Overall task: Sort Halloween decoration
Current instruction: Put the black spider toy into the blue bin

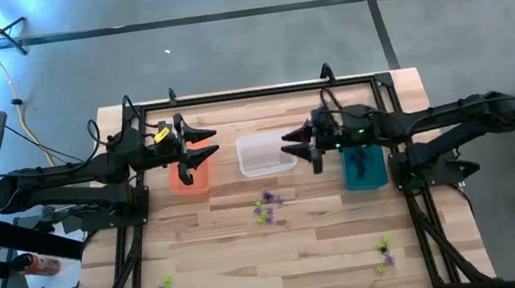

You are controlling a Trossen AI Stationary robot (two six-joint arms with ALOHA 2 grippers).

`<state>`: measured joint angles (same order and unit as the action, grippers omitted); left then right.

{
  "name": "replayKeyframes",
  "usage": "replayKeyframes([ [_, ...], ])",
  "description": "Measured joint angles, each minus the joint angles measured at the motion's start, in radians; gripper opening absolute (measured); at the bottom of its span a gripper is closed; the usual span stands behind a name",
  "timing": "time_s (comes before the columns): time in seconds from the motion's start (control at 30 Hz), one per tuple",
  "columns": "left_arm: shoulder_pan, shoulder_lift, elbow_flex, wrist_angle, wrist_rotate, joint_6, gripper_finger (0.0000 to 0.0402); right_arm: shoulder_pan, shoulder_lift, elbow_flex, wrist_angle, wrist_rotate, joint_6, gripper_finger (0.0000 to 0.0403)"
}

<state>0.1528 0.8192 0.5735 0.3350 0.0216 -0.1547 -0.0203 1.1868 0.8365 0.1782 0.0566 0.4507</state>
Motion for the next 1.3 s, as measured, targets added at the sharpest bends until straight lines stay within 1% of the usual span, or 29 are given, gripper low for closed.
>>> replayKeyframes([
  [0.07,0.000,0.000,0.000,0.000,0.000,-0.001,0.0190,0.009,0.065,0.025,-0.041,-0.022,0.026,0.0177],
  [0.17,0.000,0.000,0.000,0.000,0.000,0.000,0.0190,0.031,0.186,0.110,-0.177,-0.043,0.009,0.0177],
  [0.33,0.000,0.000,0.000,-0.001,0.000,0.000,0.0190,0.069,0.406,0.306,-0.446,-0.046,-0.082,0.0177],
  [0.43,0.000,0.000,0.000,-0.001,0.000,0.001,0.0190,0.083,0.520,0.398,-0.556,-0.046,-0.163,0.0177],
  [0.6,0.000,0.000,0.000,-0.001,-0.004,0.001,0.0190,0.093,0.654,0.444,-0.550,-0.040,-0.269,0.0177],
  [0.77,0.000,0.000,0.000,-0.002,-0.005,0.001,0.0190,0.093,0.737,0.445,-0.533,-0.038,-0.317,0.0177],
  [0.93,0.000,0.000,0.000,-0.010,-0.008,0.001,0.0190,0.093,0.773,0.445,-0.529,-0.025,-0.381,0.0177],
  [1.0,0.000,0.000,0.000,-0.018,-0.008,0.001,0.0190,0.093,0.791,0.445,-0.532,-0.004,-0.382,0.0177],
  [1.13,0.000,0.000,0.000,-0.029,-0.008,0.001,0.0190,0.093,0.824,0.445,-0.512,-0.001,-0.366,0.0177],
  [1.3,0.000,0.000,0.000,-0.029,-0.008,0.001,0.0190,0.094,0.829,0.445,-0.483,0.003,-0.339,0.0174],
])
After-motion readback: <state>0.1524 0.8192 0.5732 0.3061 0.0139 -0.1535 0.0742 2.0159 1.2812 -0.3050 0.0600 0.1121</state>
